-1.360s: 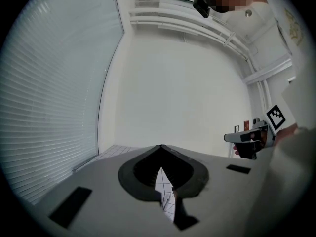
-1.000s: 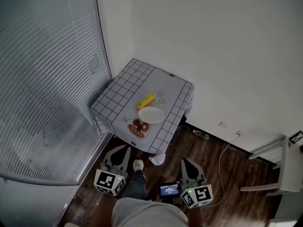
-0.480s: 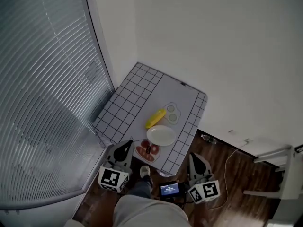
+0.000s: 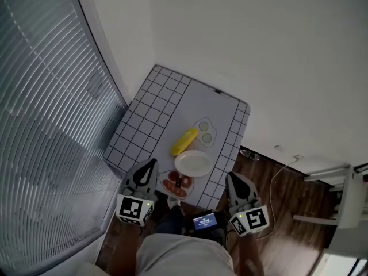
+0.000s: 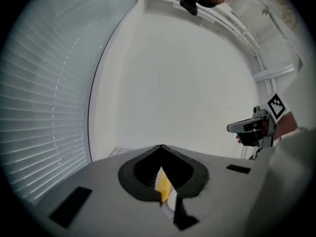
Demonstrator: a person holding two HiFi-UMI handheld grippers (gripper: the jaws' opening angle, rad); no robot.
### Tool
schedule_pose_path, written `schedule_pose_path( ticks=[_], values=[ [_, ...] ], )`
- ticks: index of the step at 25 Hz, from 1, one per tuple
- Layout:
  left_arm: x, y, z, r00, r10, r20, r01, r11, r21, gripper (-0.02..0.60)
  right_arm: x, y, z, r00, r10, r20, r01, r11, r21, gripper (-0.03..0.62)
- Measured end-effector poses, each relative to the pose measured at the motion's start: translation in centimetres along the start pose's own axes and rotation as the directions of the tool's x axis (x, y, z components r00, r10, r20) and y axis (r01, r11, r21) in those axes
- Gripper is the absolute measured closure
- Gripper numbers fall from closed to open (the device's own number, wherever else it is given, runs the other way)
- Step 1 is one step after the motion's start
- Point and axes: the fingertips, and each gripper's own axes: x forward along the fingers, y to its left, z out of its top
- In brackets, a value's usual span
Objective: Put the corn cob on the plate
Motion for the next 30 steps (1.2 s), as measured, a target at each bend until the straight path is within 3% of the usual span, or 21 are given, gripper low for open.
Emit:
schedule_pose_path(
  ticks=[14,25,30],
  values=[
    [3.5,1.0,-0.7,0.999,0.006,-0.038,-0.006,1.000,-0.003,0.574,2.8,-4.7,0.8,1.000,-0.017,-0.010,0.017,0.999,-0.034,0.588],
    [5.9,1.4,-1.2,0.996,0.049,-0.080,-0.049,0.999,-0.001,0.574,2.1,-11.5,0.7,0.991,-0.132,0.024,0.131,0.990,0.048,0.588],
    [7.8,1.2,-3.0,0.992,0.051,-0.116,-0.051,0.999,0.003,0.574,2.6,-12.9,-0.6,0.993,-0.121,0.005,0.121,0.992,0.036,0.588]
  ],
)
